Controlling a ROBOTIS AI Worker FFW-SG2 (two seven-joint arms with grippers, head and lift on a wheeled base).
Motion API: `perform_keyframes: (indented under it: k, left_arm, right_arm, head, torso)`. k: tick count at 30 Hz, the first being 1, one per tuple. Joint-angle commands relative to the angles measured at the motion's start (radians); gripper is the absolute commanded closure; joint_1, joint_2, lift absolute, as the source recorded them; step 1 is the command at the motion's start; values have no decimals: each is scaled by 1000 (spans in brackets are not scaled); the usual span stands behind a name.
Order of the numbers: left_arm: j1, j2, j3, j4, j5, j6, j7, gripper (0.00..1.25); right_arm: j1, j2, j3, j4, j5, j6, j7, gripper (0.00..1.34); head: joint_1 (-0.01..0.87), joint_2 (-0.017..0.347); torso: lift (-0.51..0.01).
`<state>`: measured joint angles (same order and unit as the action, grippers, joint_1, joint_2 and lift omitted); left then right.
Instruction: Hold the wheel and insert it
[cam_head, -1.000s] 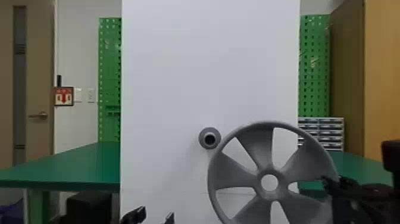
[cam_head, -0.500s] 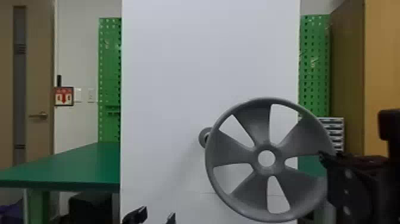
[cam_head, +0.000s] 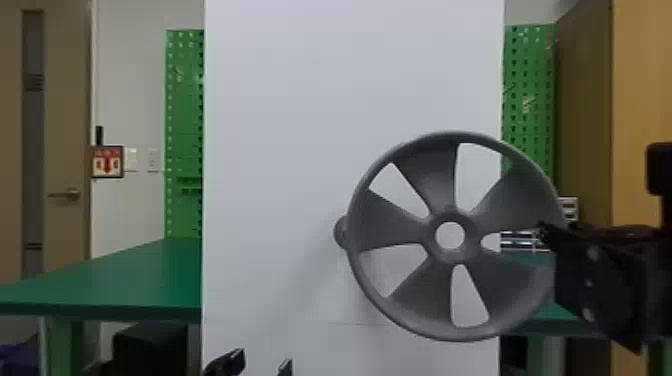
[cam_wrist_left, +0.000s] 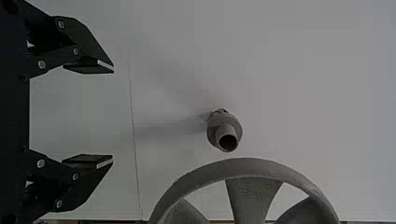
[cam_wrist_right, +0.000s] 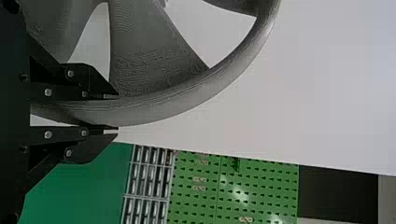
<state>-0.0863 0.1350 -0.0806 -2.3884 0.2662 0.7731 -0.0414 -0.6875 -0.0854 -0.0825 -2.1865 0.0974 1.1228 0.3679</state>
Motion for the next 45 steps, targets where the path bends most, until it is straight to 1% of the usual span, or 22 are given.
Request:
perform_keyframes:
  k: [1, 7, 20, 40, 45]
  left_arm:
    - [-3, 0, -1, 0, -1, 0, 0, 553]
    - [-4, 2, -1, 0, 2, 0, 0, 553]
    - [-3, 3, -1, 0, 2, 0, 0, 553]
    - [-1, 3, 1, 0, 2, 0, 0, 553]
    - [-1, 3, 1, 0, 2, 0, 0, 553]
  right_arm:
    - [-11, -2, -5, 5, -8, -5, -3, 1159]
    - [-15, -8, -3, 11, -18, -8, -9, 1159]
    - [-9, -10, 0, 14, -25, -11, -18, 1157]
    - [-9, -10, 6, 17, -27, -15, -24, 1157]
    - [-7, -4, 20, 17, -28, -14, -46, 1157]
  head:
    - [5, 112]
    - [5, 112]
    - [5, 112]
    - [5, 112]
    - [5, 112]
  torso:
    - [-478]
    - [-478]
    - [-478]
    - [-478]
    - [-478]
